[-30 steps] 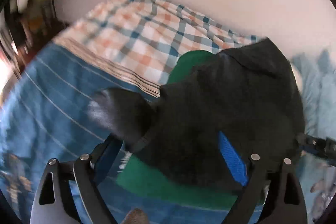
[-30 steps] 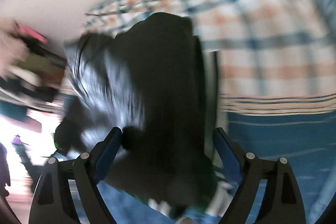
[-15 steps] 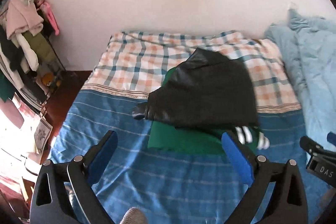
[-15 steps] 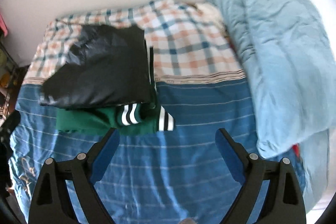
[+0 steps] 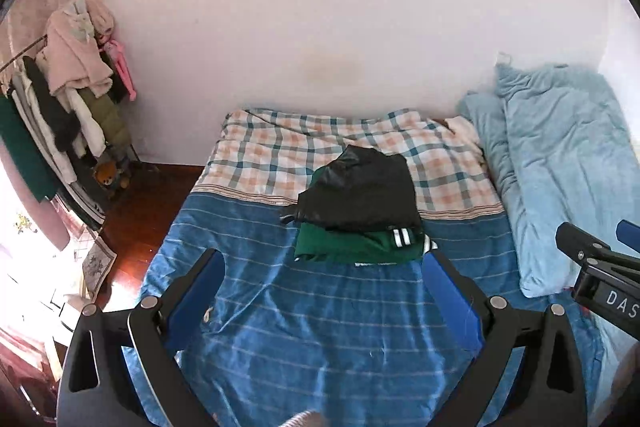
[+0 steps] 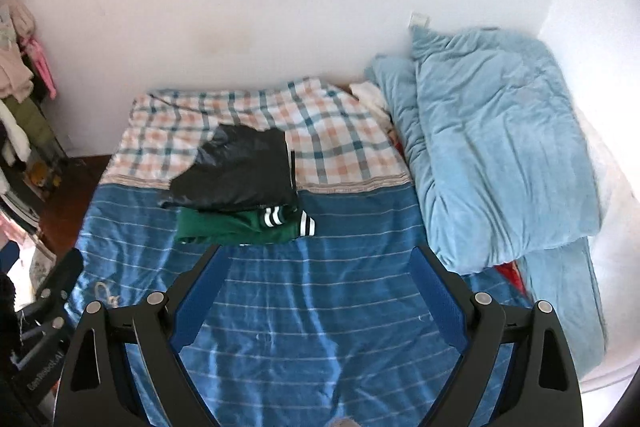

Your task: Fold large clothes

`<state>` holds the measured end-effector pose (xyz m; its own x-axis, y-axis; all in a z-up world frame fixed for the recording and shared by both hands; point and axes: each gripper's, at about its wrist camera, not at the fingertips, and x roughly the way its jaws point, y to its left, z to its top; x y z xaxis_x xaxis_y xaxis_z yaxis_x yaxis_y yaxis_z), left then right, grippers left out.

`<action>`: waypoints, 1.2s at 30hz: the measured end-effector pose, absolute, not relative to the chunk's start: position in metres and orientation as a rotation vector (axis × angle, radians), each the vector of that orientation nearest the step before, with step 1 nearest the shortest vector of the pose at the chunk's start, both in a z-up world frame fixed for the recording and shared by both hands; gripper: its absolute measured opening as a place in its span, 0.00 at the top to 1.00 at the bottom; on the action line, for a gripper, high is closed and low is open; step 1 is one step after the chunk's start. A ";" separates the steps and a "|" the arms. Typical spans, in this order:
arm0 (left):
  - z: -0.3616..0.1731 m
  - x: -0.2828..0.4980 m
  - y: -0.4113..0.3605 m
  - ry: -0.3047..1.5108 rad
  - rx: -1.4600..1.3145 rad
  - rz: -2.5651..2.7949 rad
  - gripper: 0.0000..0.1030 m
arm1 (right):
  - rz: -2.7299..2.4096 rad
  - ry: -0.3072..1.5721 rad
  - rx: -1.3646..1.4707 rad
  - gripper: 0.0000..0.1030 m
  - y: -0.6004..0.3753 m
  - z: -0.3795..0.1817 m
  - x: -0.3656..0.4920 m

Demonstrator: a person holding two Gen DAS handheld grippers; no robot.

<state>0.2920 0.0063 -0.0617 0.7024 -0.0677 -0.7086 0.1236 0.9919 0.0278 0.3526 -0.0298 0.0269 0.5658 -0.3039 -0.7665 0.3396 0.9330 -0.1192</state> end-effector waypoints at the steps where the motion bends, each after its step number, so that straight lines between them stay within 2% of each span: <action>1: -0.052 0.280 0.009 0.781 0.066 -0.109 0.02 | -0.376 0.880 0.044 0.09 -0.026 0.040 0.338; 10: 0.001 0.210 0.028 0.744 0.044 -0.087 0.02 | -0.343 0.806 0.031 0.09 -0.002 0.116 0.239; 18: 0.027 0.169 0.033 0.689 0.048 -0.094 0.02 | -0.330 0.740 0.038 0.09 0.006 0.155 0.181; 36: 0.039 0.136 0.045 0.629 0.027 -0.014 0.01 | -0.312 0.699 0.017 0.04 0.002 0.172 0.147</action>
<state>0.1361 0.0452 0.0388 0.8085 -0.0049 -0.5885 0.0212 0.9996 0.0207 0.1473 0.0019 0.1722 0.7213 -0.2764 -0.6351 0.2880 0.9536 -0.0880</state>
